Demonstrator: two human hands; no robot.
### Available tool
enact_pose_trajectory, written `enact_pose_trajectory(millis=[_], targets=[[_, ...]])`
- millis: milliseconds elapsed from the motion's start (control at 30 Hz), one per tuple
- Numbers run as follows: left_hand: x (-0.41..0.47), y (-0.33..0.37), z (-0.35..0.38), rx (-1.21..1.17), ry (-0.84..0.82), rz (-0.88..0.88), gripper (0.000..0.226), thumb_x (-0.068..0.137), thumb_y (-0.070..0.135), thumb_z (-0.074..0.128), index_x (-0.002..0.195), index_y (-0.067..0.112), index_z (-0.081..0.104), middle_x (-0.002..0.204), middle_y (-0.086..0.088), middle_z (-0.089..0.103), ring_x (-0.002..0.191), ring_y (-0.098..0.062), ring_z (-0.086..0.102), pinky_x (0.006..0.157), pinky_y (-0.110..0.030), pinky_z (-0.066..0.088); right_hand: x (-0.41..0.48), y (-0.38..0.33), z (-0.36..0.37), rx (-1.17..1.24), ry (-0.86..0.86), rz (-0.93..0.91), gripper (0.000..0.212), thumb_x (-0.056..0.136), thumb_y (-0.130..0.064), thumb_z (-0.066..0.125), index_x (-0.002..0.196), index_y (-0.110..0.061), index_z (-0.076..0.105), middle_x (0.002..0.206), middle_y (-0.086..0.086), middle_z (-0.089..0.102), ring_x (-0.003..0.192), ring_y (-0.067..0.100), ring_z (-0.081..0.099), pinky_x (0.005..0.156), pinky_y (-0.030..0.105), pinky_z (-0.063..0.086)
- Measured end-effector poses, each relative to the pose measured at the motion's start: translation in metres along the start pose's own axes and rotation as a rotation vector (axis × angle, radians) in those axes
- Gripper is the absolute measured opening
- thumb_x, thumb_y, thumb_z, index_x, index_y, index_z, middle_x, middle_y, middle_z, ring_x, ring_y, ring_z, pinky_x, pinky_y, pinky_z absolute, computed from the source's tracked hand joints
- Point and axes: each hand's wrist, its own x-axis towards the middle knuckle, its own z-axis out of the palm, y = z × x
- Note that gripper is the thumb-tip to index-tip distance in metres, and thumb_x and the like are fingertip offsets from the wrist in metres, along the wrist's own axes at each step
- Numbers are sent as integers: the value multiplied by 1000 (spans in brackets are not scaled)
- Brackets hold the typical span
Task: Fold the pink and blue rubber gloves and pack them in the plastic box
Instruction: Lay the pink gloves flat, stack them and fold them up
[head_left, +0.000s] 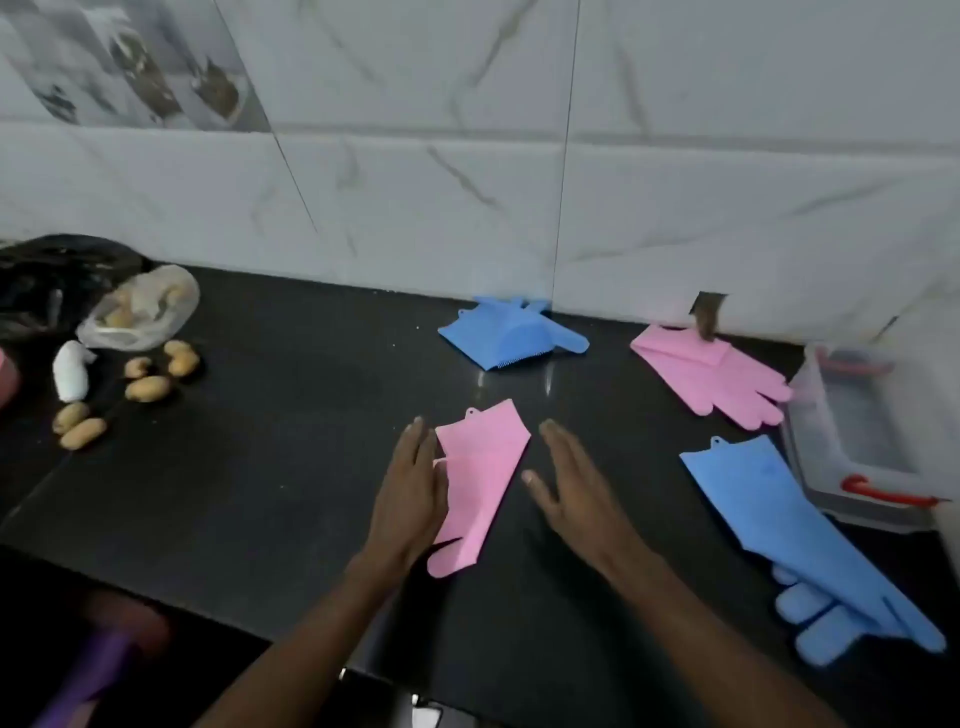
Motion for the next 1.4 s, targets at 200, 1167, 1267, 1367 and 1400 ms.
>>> enact_pose_trajectory(millis=[200,1167,1267,1367,1400], targets=[[-19,-40,50,160,78,-103,52,98,24,48,145,3,42,155,-12,35,147,-27,29,123,-40,16,7,14,67,-117,-48,-204,59,100,-36,45,152,-16,25,160,-1,21,145,10,21,114,14,7],[-45,-67,57,-921,350,-40,17,79,21,75,96,21,72,91,1,77,86,-20,74,72,-36,60,-48,43,103,-341,100,-376,46,102,-30,36,147,-26,37,157,-2,30,142,14,28,112,30,29],[-52,-67,54,-961,298,23,14,85,15,69,98,20,70,92,-3,77,84,-21,74,67,-34,59,-72,39,102,-337,98,-358,46,102,-24,36,148,-24,36,157,-1,30,143,14,29,114,28,25],[-61,-67,53,-954,279,70,14,90,14,64,102,20,67,96,-7,75,78,-20,72,59,-33,57,-96,37,103,-343,107,-346,46,101,-21,36,146,-22,41,156,-1,33,143,14,29,115,27,23],[-63,-68,54,-953,274,79,14,91,15,63,104,21,66,97,-6,75,77,-18,71,54,-29,54,-101,37,104,-340,107,-342,45,100,-20,37,145,-21,43,156,-1,34,142,15,31,114,27,23]])
